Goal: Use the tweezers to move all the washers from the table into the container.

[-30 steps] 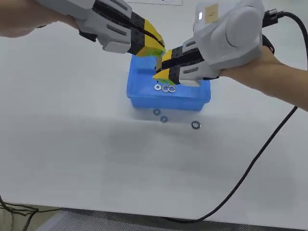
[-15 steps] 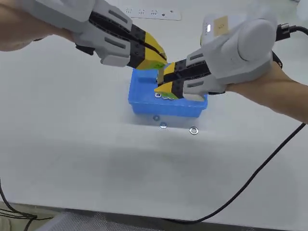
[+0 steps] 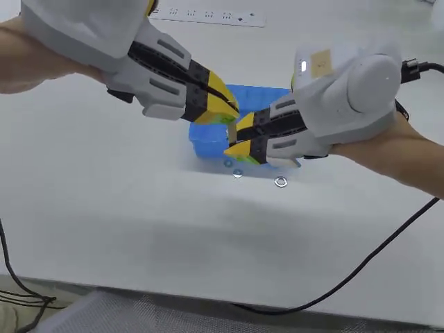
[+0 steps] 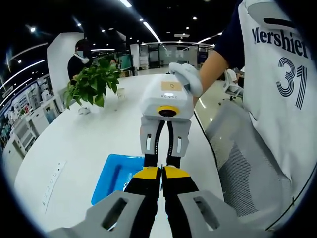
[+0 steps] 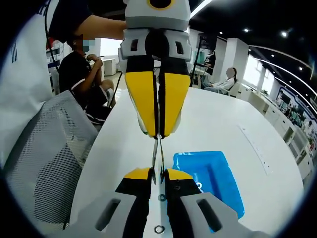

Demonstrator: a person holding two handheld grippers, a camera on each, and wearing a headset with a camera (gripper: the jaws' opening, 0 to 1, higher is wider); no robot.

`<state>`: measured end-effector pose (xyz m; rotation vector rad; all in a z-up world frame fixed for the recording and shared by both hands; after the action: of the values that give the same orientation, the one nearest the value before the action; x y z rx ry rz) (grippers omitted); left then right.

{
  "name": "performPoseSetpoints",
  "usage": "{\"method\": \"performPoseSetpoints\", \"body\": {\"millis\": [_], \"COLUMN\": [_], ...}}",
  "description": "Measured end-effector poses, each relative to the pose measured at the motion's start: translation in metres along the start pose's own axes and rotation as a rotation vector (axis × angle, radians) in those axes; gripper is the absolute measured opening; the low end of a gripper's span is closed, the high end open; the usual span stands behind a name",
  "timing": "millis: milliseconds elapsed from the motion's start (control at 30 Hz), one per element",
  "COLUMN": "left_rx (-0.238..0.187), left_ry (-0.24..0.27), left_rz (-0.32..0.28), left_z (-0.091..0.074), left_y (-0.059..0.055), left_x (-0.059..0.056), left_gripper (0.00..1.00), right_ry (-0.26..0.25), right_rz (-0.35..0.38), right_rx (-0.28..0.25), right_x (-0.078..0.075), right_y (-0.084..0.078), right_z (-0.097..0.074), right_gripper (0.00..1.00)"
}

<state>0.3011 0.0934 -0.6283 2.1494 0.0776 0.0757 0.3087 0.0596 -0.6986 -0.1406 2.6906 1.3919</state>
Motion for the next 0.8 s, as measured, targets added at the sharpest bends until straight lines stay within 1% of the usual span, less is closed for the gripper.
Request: {"method": "performPoseSetpoints", "body": {"millis": [100, 300, 433, 800], "left_rx": [0.002, -0.002, -0.006, -0.013], "left_ry": [-0.008, -0.020, -0.031, -0.048], "left_rz": [-0.009, -0.029, -0.040, -0.071], "left_z": [0.004, 0.011, 0.015, 0.022], "left_y": [-0.004, -0.010, -0.014, -0.021], "left_x": [-0.005, -0.011, -0.013, -0.013], "left_gripper": [0.05, 0.05, 0.05, 0.05], "right_ry": [0.012, 0.025, 0.034, 0.042], "right_rz": [0.003, 0.022, 0.037, 0.069], "right_rx": [0.009, 0.017, 0.023, 0.030], "right_x": [0.007, 0.014, 0.018, 0.020], "right_y": [-0.004, -0.012, -0.017, -0.027], "right_z": [0.002, 0.005, 0.006, 0.010], "right_gripper": [0.12, 0.12, 0.11, 0.11]}}
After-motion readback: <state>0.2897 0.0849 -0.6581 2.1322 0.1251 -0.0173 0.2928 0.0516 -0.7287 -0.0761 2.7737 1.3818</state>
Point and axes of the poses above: the centre of the closed fingertips' face, and the gripper's own axes: z roughly forward along the fingers, x roughly to its left, y roughly out of its top, the point moved 4 cm from there along -z, roughly backward along the fingers, and after that the axes turned 3 degrees about -y, right-handed, at the moved point
